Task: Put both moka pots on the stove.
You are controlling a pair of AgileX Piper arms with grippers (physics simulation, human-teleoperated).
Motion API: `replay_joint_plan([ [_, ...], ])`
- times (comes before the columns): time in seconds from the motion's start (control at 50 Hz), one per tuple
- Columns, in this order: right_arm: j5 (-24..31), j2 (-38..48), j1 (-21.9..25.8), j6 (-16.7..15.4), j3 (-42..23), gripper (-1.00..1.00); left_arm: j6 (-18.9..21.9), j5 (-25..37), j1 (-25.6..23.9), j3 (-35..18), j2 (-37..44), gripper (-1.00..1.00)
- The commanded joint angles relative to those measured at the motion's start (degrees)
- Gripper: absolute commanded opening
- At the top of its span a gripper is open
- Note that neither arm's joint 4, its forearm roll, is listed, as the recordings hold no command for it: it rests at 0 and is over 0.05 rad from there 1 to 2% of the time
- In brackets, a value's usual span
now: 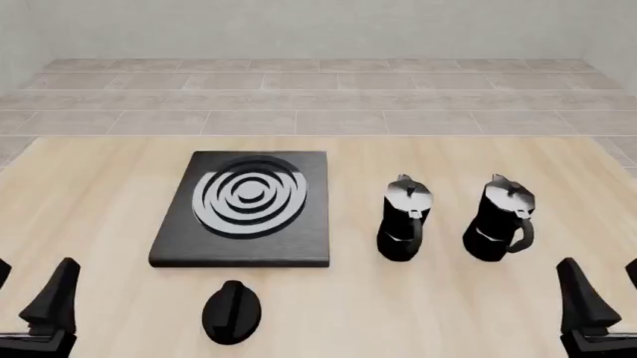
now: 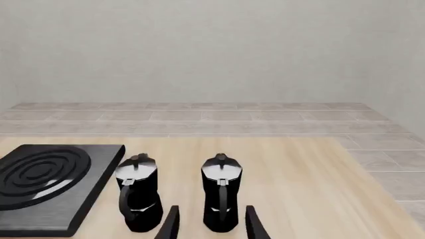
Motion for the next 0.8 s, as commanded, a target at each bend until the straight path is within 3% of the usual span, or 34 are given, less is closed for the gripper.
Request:
replay_joint_plan([
  [0.02, 0.1, 0.2, 0.0, 0.0, -0.2, 1.0, 0.0, -0.2, 0.0, -0.1, 0.3, 1.0],
  [0.5, -0.3, 0.5, -0.1, 0.1, -0.1, 1.0, 0.3, -0.6, -0.5, 0.0, 0.9, 1.0],
  [0.54, -0.3, 0.5, -0.1, 0.0, -0.1, 1.0, -2.7, -5.6, -0.8, -0.1, 12.0, 1.0],
  [0.56, -0.2, 0.4, 0.0, 0.0, -0.1, 1.0, -4.0, -5.4, -1.9, -0.6, 13.2, 1.0],
  [0.6, -0.1, 0.3, 0.0, -0.1, -0.2, 1.0, -2.4, 1.1, -2.8, -4.6, 9.1, 1.0],
  [0.68, 0.0, 0.3, 0.0, -0.1, -0.2, 1.0, -5.7, 3.5, -4.9, -8.9, 12.3, 1.0],
  [0.76, 0.0, 0.2, 0.0, -0.1, -0.1, 1.0, -4.4, 8.8, -7.0, -16.0, 14.4, 1.0],
  [0.8, 0.0, 0.2, 0.0, -0.1, -0.1, 1.0, -3.6, 8.6, -8.8, -17.6, 16.8, 1.0],
])
